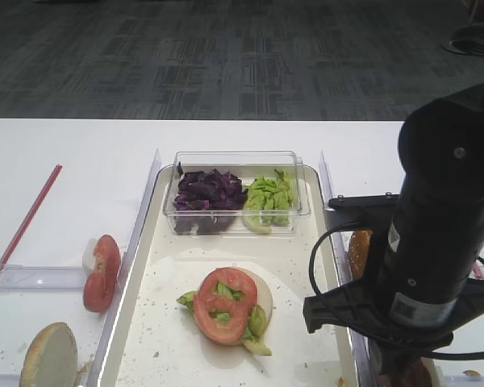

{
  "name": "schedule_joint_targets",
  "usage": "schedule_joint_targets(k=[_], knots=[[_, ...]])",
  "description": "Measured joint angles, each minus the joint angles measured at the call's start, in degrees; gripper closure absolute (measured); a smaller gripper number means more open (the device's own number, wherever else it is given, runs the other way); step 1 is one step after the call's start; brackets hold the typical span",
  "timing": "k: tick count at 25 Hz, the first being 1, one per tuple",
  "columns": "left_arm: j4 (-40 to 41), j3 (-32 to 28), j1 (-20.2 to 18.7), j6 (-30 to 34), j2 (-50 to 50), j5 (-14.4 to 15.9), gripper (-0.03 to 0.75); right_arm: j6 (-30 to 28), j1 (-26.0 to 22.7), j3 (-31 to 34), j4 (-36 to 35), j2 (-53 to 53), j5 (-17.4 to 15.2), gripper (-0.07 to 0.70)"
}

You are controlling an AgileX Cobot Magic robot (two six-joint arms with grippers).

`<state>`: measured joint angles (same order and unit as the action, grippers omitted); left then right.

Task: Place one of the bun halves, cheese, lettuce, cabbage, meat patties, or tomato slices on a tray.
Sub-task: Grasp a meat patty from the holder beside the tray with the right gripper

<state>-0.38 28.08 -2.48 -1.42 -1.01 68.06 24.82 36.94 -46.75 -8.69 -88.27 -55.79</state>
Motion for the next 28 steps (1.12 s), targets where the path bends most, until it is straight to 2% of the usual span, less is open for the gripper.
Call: schedule_joint_targets(k=[8, 15, 28], knots=[[0.00, 0.00, 0.00, 0.00, 0.00, 0.00, 0.223, -0.45, 0.00, 0.00, 0.00, 0.62, -0.09, 0.498], [0.00, 0.00, 0.00, 0.00, 0.00, 0.00, 0.223, -0.77, 0.00, -2.00, 0.00, 1.45, -3.14, 0.498], [0.00, 0.00, 0.00, 0.00, 0.00, 0.00, 0.223, -1.78, 0.00, -5.15, -0.46, 1.96, -5.97, 0.498]])
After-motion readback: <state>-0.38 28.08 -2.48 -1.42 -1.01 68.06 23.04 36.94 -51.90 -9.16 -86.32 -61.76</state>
